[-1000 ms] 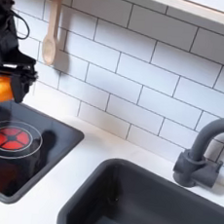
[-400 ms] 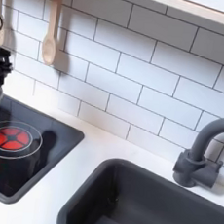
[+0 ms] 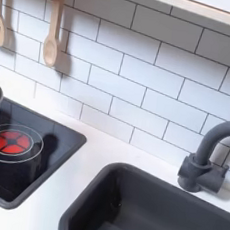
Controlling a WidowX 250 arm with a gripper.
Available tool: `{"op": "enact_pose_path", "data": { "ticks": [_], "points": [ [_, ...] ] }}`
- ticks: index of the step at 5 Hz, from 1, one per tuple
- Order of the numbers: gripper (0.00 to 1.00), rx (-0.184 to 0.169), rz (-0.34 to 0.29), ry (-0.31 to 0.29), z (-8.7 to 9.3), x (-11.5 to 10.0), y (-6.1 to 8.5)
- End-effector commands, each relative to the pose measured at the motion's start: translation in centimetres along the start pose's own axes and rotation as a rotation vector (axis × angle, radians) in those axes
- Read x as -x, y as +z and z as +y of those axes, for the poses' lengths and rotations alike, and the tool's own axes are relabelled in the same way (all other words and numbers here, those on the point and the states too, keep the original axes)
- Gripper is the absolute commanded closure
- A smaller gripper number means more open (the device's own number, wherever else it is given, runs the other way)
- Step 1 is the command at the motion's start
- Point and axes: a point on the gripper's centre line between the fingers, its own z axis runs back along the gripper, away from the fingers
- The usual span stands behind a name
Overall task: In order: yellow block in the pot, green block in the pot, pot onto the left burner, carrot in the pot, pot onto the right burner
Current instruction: 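Put the carrot in the pot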
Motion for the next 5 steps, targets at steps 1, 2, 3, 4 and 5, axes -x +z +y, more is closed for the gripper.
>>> {"op": "enact_pose_path", "data": {
  "ticks": [1, 2, 3, 4, 5],
  "points": [
    [1.00, -0.038, 0.030, 0.039, 1.86, 0.15, -1.06],
    [0.00, -0.048, 0.046, 0.046, 2.06, 0.05, -0.67],
    [0.00, -0.052, 0.062, 0.010, 1.72, -0.04, -0.91],
    [0.00, -0.057, 0.064, -0.009, 1.77, -0.03, -1.10],
    [0.00, -0.050, 0.052, -0.025, 1.35, -0.54, -0.59]
  ]
}}
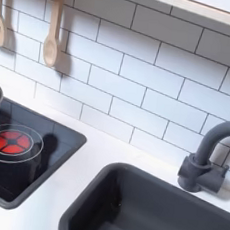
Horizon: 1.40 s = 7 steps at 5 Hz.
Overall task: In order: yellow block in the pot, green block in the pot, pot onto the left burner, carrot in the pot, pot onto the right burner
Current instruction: 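Put the carrot in the pot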
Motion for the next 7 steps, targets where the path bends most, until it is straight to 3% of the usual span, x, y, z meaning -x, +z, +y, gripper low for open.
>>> {"op": "enact_pose_path", "data": {
  "ticks": [1, 3, 4, 6, 7],
  "points": [
    [0.00, 0.011, -0.038, -0.026, -1.1, -1.1, 1.5],
    [0.00, 0.033, -0.037, -0.121, -4.0, -2.0, 2.1],
    [0.00, 0.051, -0.018, -0.159, -5.2, -1.7, 1.7],
    [0.00, 0.073, -0.015, -0.190, -6.3, -1.6, 1.4],
    [0.00, 0.108, 0.024, -0.216, -7.7, -0.9, 0.7]
  ]
}}
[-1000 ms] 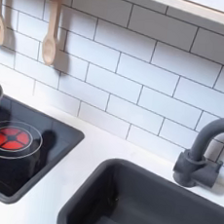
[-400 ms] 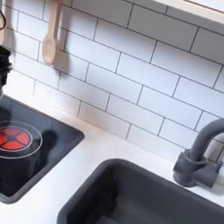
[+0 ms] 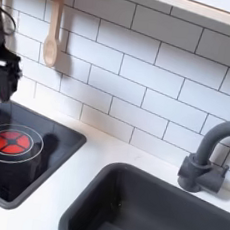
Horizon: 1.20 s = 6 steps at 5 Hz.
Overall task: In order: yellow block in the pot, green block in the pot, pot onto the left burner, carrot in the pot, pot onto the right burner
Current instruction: 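Put the carrot in the pot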
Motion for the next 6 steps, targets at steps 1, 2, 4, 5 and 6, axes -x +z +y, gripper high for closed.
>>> {"op": "enact_pose_path", "data": {
  "ticks": [1, 2, 4, 5, 6],
  "points": [
    [0.00, 0.025, 0.018, -0.037, -1.5, 0.5, -0.4],
    [0.00, 0.027, 0.048, -0.023, -0.9, 0.5, -1.5],
    [0.00, 0.022, 0.060, -0.039, -1.4, 0.6, -1.8],
    [0.00, 0.019, 0.042, -0.034, -1.1, 0.3, -1.1],
    [0.00, 0.019, 0.062, -0.023, -0.9, 0.4, -1.6]
  ]
}}
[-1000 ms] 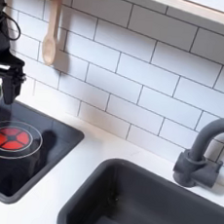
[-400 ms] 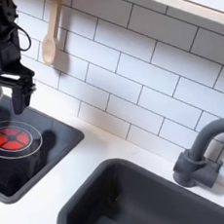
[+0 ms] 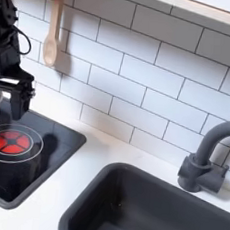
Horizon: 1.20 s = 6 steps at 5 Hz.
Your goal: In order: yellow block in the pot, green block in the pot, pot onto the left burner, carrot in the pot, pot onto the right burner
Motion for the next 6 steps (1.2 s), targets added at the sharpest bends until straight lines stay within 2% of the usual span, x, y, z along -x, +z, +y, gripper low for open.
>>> {"op": "enact_pose_path", "data": {
  "ticks": [1, 3, 4, 6],
  "points": [
    [0.00, -0.004, 0.009, 0.027, 0.8, -0.4, -0.2],
    [0.00, -0.008, 0.013, 0.041, 1.4, -0.7, -0.1],
    [0.00, -0.030, 0.034, 0.048, 1.8, -0.6, -1.4],
    [0.00, -0.055, 0.037, 0.049, 2.1, -0.7, -1.9]
  ]
}}
